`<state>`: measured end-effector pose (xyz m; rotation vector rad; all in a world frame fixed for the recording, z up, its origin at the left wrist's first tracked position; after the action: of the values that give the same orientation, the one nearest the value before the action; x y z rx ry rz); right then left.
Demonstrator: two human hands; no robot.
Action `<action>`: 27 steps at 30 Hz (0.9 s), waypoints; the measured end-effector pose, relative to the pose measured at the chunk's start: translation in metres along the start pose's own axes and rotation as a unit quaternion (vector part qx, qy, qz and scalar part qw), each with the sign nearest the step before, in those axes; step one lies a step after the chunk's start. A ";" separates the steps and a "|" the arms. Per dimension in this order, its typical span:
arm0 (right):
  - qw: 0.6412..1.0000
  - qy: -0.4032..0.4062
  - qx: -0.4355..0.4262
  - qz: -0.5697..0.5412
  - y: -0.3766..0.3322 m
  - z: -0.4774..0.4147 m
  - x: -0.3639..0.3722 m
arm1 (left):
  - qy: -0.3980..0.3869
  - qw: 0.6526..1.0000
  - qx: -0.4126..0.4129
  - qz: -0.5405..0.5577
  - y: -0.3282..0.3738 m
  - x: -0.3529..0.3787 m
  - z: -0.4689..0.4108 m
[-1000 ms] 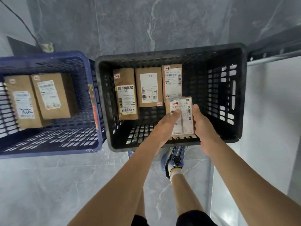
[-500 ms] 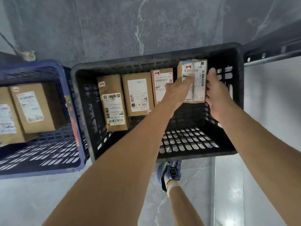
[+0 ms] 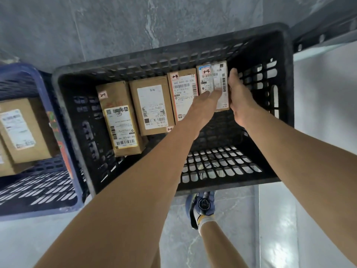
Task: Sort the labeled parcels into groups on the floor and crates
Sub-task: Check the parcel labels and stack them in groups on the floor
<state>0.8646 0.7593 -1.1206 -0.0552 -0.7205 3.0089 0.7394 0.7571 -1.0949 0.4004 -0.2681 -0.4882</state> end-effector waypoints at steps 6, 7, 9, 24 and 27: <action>0.999 -0.022 0.006 0.038 -0.006 -0.005 0.007 | 0.007 1.000 0.003 -0.015 0.004 0.000 0.004; 0.999 -0.024 0.003 0.033 -0.007 -0.004 0.006 | 0.006 1.000 0.006 -0.009 0.005 0.000 0.007; 0.999 -0.026 0.004 0.026 -0.013 0.006 0.006 | 0.004 1.000 0.007 -0.001 0.010 0.000 0.018; 0.978 -0.018 -0.193 -0.071 -0.192 0.242 0.011 | 0.068 0.988 0.127 0.050 0.170 -0.030 0.255; 0.965 0.004 -0.247 -0.092 -0.245 0.311 0.006 | 0.055 0.982 0.174 0.040 0.224 -0.030 0.324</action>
<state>0.8532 0.8377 -0.7329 -0.0150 -1.3715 2.5823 0.6920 0.8537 -0.7146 0.7518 -0.2624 -0.3386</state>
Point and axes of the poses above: each hand's wrist, its own z-axis away from the middle knuckle, its own x-axis out of the palm, y = z × x, the point moved 9 cm from there along -z, towards the middle knuckle, and after that the axes turned 9 degrees about -y, right-handed, at the moved point
